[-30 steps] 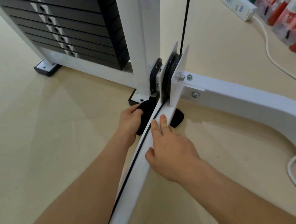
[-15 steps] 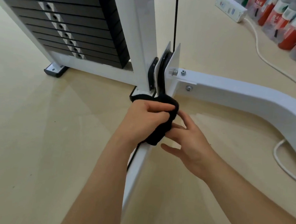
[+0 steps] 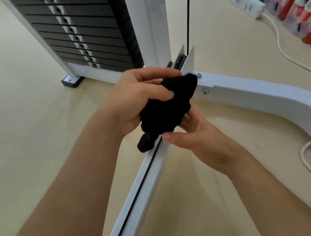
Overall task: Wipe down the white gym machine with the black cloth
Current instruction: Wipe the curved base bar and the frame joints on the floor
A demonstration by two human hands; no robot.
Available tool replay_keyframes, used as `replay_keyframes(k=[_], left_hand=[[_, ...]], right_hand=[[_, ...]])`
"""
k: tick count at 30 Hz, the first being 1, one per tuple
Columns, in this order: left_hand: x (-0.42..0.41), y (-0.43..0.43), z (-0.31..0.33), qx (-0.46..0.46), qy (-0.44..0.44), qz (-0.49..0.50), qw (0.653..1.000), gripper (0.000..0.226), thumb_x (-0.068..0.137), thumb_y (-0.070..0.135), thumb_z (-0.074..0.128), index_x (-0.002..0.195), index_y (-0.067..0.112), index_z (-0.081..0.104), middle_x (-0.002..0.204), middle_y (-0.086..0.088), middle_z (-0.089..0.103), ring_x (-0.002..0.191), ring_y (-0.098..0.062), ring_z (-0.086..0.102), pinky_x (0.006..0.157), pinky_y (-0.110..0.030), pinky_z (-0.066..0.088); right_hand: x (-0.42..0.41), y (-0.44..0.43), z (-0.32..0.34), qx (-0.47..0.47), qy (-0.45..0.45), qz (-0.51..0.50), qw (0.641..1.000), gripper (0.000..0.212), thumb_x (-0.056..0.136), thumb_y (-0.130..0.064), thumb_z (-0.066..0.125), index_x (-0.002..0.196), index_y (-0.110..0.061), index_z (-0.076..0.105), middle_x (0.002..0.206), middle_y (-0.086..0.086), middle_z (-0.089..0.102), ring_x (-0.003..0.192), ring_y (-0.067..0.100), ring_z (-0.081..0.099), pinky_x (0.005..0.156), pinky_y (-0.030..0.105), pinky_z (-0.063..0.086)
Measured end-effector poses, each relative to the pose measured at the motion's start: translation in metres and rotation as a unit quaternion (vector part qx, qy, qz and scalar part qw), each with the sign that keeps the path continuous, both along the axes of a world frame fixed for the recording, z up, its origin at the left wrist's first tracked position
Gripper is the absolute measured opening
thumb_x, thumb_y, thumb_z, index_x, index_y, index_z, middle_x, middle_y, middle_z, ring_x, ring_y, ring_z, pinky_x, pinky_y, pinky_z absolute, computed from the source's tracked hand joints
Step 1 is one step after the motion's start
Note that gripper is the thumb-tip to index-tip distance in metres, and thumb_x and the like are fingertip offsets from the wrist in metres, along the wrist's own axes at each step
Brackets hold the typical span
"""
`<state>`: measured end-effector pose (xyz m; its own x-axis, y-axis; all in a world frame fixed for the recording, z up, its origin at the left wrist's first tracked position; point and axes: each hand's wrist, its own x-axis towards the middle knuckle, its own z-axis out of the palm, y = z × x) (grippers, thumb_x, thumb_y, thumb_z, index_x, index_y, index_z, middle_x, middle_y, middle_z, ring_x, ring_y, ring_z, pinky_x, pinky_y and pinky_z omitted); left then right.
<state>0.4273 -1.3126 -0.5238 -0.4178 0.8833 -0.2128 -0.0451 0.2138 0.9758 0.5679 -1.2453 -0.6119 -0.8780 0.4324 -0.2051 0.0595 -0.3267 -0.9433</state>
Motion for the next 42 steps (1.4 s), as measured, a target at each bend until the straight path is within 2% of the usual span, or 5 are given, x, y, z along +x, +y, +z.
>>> replay_keyframes(k=[5, 9, 14, 33, 42], left_hand=[[-0.023, 0.003, -0.005, 0.054, -0.088, 0.132, 0.986, 0.037, 0.082, -0.007, 0.059, 0.113, 0.01, 0.07, 0.102, -0.012, 0.074, 0.092, -0.027, 0.072, 0.071, -0.033, 0.058], [-0.047, 0.014, -0.062, -0.097, 0.237, 0.192, 0.947, 0.028, 0.089, 0.009, 0.065, 0.114, 0.022, 0.069, 0.113, -0.004, 0.07, 0.109, -0.024, 0.065, 0.097, -0.039, 0.052], [-0.028, 0.055, -0.14, -0.31, 0.351, -0.036, 0.883, 0.073, 0.072, 0.063, 0.067, 0.121, 0.011, 0.055, 0.114, -0.006, 0.063, 0.107, -0.025, 0.059, 0.093, -0.037, 0.049], [0.059, -0.113, -0.148, -0.449, 0.369, -0.018, 0.813, 0.024, 0.093, 0.021, 0.051, 0.102, 0.014, 0.029, 0.08, -0.001, 0.048, 0.077, -0.025, 0.054, 0.068, -0.037, 0.04], [0.088, -0.148, -0.091, -0.644, 0.448, -0.387, 0.484, 0.029, 0.092, 0.044, 0.062, 0.101, 0.021, 0.047, 0.079, 0.002, 0.041, 0.089, -0.023, 0.052, 0.078, -0.032, 0.043]], right_hand=[[0.014, 0.008, 0.024, 0.218, -0.069, -0.22, 0.948, 0.011, 0.085, -0.016, 0.074, 0.094, -0.022, 0.07, 0.082, -0.002, 0.073, 0.073, 0.005, 0.067, 0.074, 0.023, 0.053], [0.0, 0.011, 0.006, 0.32, -0.182, -0.229, 0.901, 0.029, 0.089, -0.026, 0.068, 0.117, -0.031, 0.06, 0.098, -0.009, 0.065, 0.092, 0.008, 0.06, 0.086, 0.028, 0.05], [-0.026, 0.003, -0.047, 0.127, -0.248, -0.112, 0.954, 0.052, 0.092, -0.002, 0.046, 0.14, -0.022, 0.047, 0.131, 0.007, 0.058, 0.111, 0.024, 0.059, 0.094, 0.037, 0.05], [-0.009, -0.142, -0.085, -0.176, -0.272, -0.014, 0.946, 0.079, 0.075, -0.024, 0.044, 0.151, -0.032, 0.027, 0.13, 0.009, 0.059, 0.109, 0.03, 0.062, 0.088, 0.048, 0.056], [0.037, -0.22, -0.063, -0.152, -0.294, 0.125, 0.935, 0.044, 0.074, -0.025, 0.043, 0.112, -0.005, 0.052, 0.09, 0.014, 0.058, 0.079, 0.029, 0.057, 0.073, 0.045, 0.051]])
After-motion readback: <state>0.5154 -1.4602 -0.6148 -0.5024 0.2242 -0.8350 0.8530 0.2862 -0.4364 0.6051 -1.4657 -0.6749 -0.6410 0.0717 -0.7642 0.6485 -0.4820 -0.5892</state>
